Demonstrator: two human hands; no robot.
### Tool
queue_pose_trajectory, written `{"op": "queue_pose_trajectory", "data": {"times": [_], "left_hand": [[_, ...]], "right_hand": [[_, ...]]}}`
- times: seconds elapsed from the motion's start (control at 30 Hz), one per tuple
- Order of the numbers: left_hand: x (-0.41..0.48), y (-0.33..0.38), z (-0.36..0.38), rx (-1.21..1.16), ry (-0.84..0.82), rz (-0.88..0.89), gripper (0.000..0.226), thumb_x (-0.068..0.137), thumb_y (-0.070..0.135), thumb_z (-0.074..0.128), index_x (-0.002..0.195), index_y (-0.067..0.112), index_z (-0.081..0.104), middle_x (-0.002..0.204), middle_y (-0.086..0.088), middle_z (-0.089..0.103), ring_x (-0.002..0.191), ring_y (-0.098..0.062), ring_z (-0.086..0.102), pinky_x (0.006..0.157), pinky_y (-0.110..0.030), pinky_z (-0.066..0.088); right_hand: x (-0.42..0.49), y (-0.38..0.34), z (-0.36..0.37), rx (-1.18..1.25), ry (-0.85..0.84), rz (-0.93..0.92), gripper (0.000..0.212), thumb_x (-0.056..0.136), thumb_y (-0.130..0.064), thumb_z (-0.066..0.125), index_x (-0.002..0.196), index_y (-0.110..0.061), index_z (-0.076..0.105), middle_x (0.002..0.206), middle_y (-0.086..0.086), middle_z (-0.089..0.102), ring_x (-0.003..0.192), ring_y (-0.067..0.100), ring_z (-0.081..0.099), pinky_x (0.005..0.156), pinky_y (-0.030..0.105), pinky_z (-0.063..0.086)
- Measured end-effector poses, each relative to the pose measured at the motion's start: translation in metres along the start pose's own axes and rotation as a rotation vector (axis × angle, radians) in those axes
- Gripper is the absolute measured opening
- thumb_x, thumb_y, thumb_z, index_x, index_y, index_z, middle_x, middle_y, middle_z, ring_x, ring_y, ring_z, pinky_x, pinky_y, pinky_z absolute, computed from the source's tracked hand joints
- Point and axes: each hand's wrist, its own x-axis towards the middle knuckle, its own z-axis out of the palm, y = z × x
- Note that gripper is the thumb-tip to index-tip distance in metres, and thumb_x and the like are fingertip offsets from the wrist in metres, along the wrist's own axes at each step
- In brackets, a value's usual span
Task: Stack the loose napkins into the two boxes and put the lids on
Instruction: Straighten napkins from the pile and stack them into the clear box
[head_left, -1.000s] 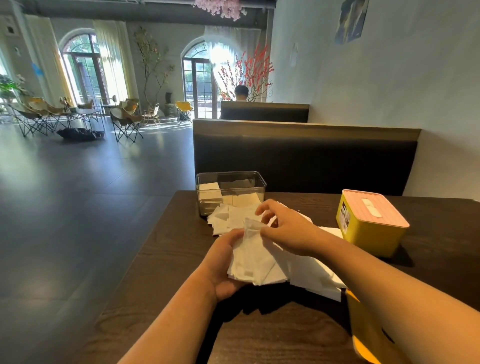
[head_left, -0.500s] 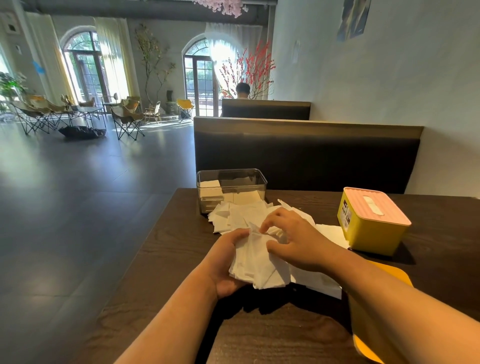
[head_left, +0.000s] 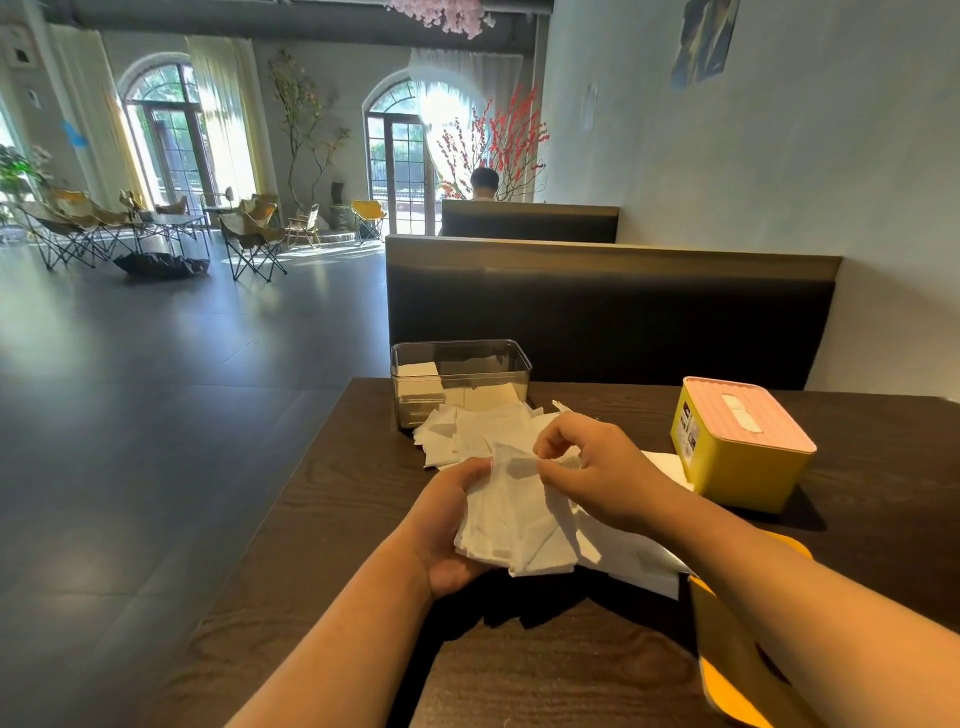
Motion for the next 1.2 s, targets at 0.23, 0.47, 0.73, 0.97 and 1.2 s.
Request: {"op": "queue_pose_trajectory", "data": {"times": [0.23,0.47,0.73,0.97,1.2], "left_hand": [[-0.001,-0.002,0.001,-0.013,-0.042,-0.004,0.044,0.097,0.024,0.055,0.135,0.007,0.066,0.132,-0.024,0.069,0.12,-0.042,0.068,0.114,-0.06,0.045],[-0.001,-0.003,0.002,-0.012,0.005,0.014,0.036,0.103,0.023,0.05,0.127,0.006,0.071,0.118,-0.022,0.074,0.099,-0.037,0.075,0.096,-0.051,0.056],[-0.002,-0.001,0.002,-0.028,0.021,0.012,0.044,0.1,0.038,0.059,0.131,0.01,0.07,0.123,-0.021,0.074,0.104,-0.039,0.074,0.095,-0.052,0.055],[0.0,0.005,-0.003,-0.059,0.065,0.064,0.048,0.098,0.037,0.066,0.141,0.017,0.058,0.126,-0.023,0.072,0.114,-0.043,0.071,0.107,-0.062,0.05],[0.002,0.007,-0.003,-0.131,0.097,0.115,0.037,0.108,0.029,0.045,0.135,0.008,0.06,0.12,-0.027,0.073,0.1,-0.045,0.076,0.102,-0.061,0.051]], "right_hand": [[0.001,-0.009,0.002,0.006,-0.005,-0.012,0.014,0.096,-0.026,0.072,0.091,-0.035,0.064,0.106,-0.019,0.058,0.104,0.008,0.057,0.08,0.016,0.047],[0.001,-0.01,0.004,-0.042,-0.095,-0.01,0.015,0.098,-0.027,0.069,0.105,-0.04,0.066,0.123,-0.012,0.061,0.112,0.012,0.059,0.091,0.022,0.053],[-0.008,-0.012,0.009,-0.194,0.086,-0.105,0.029,0.094,-0.033,0.072,0.115,-0.041,0.054,0.125,-0.015,0.057,0.108,0.011,0.059,0.089,0.023,0.055],[-0.017,-0.017,0.023,0.198,-0.098,0.343,0.049,0.09,-0.049,0.075,0.129,-0.035,0.048,0.122,-0.005,0.057,0.108,0.017,0.06,0.077,0.028,0.056],[-0.03,-0.011,0.029,0.688,-0.077,0.418,0.017,0.1,-0.018,0.068,0.114,-0.01,0.07,0.108,0.014,0.075,0.079,0.019,0.069,0.066,0.029,0.056]]}}
